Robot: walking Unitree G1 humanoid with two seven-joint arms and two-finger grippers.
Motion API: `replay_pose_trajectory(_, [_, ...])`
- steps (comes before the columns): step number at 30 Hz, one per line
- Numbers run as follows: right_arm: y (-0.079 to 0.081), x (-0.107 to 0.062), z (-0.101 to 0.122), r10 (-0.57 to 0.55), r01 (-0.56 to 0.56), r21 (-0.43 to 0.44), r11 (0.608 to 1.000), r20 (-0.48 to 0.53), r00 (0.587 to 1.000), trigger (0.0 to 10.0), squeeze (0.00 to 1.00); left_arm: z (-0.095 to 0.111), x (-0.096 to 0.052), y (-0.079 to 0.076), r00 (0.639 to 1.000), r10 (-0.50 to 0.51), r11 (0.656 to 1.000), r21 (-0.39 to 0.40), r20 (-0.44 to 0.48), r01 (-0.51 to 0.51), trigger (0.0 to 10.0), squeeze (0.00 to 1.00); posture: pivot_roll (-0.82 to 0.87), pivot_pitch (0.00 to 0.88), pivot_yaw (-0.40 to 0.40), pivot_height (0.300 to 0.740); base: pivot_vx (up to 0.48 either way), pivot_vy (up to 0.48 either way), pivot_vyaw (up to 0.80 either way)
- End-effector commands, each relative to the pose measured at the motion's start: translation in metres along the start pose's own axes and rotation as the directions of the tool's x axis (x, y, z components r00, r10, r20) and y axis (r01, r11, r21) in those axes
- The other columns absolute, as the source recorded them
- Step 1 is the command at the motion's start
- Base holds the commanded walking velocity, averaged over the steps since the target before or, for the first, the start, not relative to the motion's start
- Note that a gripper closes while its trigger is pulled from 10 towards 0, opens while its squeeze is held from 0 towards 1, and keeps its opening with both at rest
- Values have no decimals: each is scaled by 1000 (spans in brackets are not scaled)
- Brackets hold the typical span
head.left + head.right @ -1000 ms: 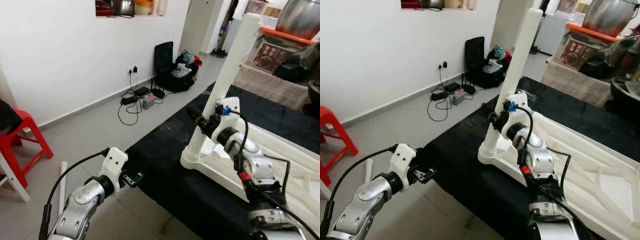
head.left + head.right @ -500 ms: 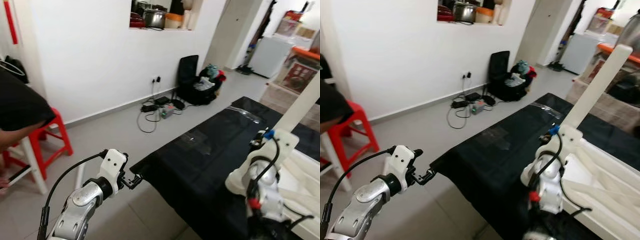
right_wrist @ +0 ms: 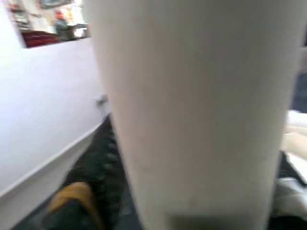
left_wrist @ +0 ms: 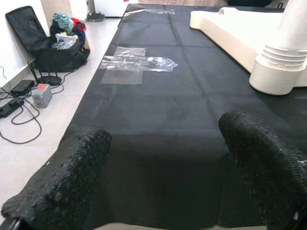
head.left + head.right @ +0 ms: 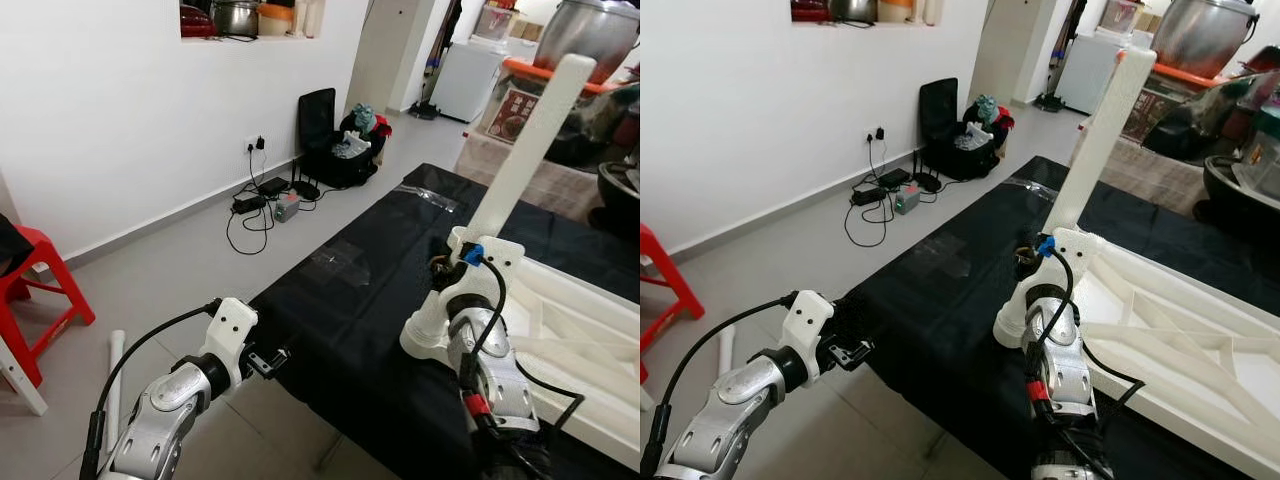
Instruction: Building children table
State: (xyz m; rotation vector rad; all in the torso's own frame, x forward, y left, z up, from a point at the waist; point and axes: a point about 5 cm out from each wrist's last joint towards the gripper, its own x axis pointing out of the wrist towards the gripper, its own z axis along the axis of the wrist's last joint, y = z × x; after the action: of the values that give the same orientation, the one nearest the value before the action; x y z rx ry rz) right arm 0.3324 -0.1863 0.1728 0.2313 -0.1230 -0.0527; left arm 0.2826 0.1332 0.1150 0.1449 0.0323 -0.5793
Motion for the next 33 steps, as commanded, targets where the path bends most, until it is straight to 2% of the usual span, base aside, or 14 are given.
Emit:
replay_pose_trajectory(1, [14,0,2,147,-146,47,988,-20,989,10000,1000,-2,1,-5,1000,-18,1000,-10,0,18,10000,0,96,0,-153,740,0,0,0])
replay_pose_trajectory(2, [15,-1,3,178,-177,51,983,-21,984,10000,1000,-2,1,-5,1000,-19,1000,-10,0,19,10000,0,96,0,-153,740,0,0,0])
replay_pose_trajectory(3, [18,-1,7,276,-275,58,960,-20,961,10000,0,-1,1,-5,1000,-20,1000,-10,1,20,10000,0,98,0,-153,740,0,0,0])
replay_pose_trajectory(6, [22,-3,14,418,-416,55,908,-29,908,10000,0,-1,1,-5,1000,-22,1000,-8,2,22,10000,0,98,0,-153,740,0,0,0])
replay_pose_trajectory(9, [32,-7,31,654,-654,8,756,-32,756,10000,0,0,1,-3,1000,-25,1000,-5,3,25,10000,0,104,0,-155,740,0,0,0])
replay_pose_trajectory(14, [38,3,37,712,-717,-65,694,-89,697,10000,0,0,2,-4,1000,-26,1000,-4,4,26,10000,0,103,0,-156,740,0,0,0])
replay_pose_trajectory(15, [38,5,37,709,-715,-69,695,-97,698,0,0,0,2,-4,1000,-26,1000,-4,4,26,10000,0,103,0,-156,740,0,0,0])
replay_pose_trajectory(18, [22,22,24,529,-548,-123,827,-155,834,0,0,1,2,-5,1000,-23,1000,-4,7,23,10000,0,119,0,-168,740,0,0,0])
replay_pose_trajectory(20, [-8,35,12,200,-229,-151,962,-187,962,0,0,1,1,-5,1000,-18,1000,-5,7,18,10000,0,117,0,-167,740,0,0,0])
replay_pose_trajectory(22, [-20,36,9,81,-110,-148,983,-192,978,0,0,0,0,-4,1000,-17,1000,-5,6,17,10000,0,117,0,-167,740,0,0,0])
replay_pose_trajectory(24, [-53,26,6,-232,208,-166,964,-140,963,0,0,0,-1,-4,1000,-16,1000,-5,4,16,10000,0,110,0,-165,740,0,0,0])
replay_pose_trajectory(27, [-59,23,5,-295,272,-171,947,-126,947,0,0,0,-2,-4,1000,-15,1000,-5,3,15,10000,0,110,0,-165,740,0,0,0])
replay_pose_trajectory(28, [-80,-5,-7,-535,518,-156,841,-103,838,0,0,0,0,-3,1000,-12,1000,-5,2,12,10000,0,97,0,-155,740,0,0,0])
replay_pose_trajectory(33, [-73,-31,-26,-625,611,-134,780,-157,764,0,0,1,3,-4,1000,-16,1000,-4,3,16,10000,0,88,0,-146,740,0,0,0])
